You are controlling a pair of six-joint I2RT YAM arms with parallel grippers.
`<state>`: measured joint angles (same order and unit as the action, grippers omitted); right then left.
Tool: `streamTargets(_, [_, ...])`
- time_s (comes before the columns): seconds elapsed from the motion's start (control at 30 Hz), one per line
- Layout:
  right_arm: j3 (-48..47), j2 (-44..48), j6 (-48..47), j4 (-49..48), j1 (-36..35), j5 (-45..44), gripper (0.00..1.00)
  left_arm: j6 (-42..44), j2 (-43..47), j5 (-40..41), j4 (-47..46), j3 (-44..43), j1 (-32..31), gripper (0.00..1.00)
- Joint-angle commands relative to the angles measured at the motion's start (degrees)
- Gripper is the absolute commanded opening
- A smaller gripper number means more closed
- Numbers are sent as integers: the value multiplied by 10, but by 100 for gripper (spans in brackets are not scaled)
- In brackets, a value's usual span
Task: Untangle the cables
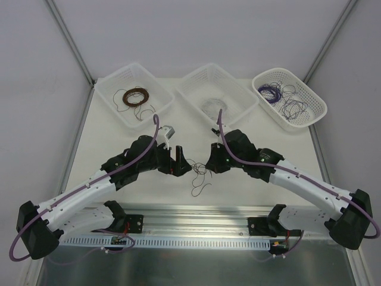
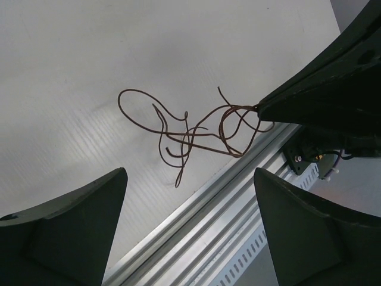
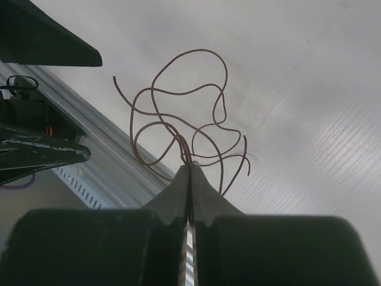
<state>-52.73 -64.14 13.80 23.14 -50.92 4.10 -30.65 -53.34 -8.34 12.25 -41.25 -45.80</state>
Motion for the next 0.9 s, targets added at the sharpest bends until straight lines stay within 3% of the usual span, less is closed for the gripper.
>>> streamTargets(0.0, [-26,-11,-19,-18,-14,14,1,44,1,-5,-50,2,-7,87])
streamTargets(0.23, [-42,-22,-30,-6,-35,-7,1,53,-40,-31,-60,-35,-17,65])
streamTargets(0.53, [-49,-20,-40,-2,-45,-20,1,55,-114,-42,-60,-63,-42,46])
streamTargets(0.67, [-43,-20,-41,-4,-47,-24,1,58,-119,-37,-60,-70,-51,28])
streamTargets(0.7, [-41,-22,-41,-3,-48,-26,1,57,-117,-26,-61,-69,-52,17])
streamTargets(0.8, [-32,-23,-35,5,-48,-39,2,56,-104,-4,-60,-66,-52,0])
streamTargets(0.87, [-18,-20,-24,17,-48,-86,4,49,-87,35,-60,-59,-52,0])
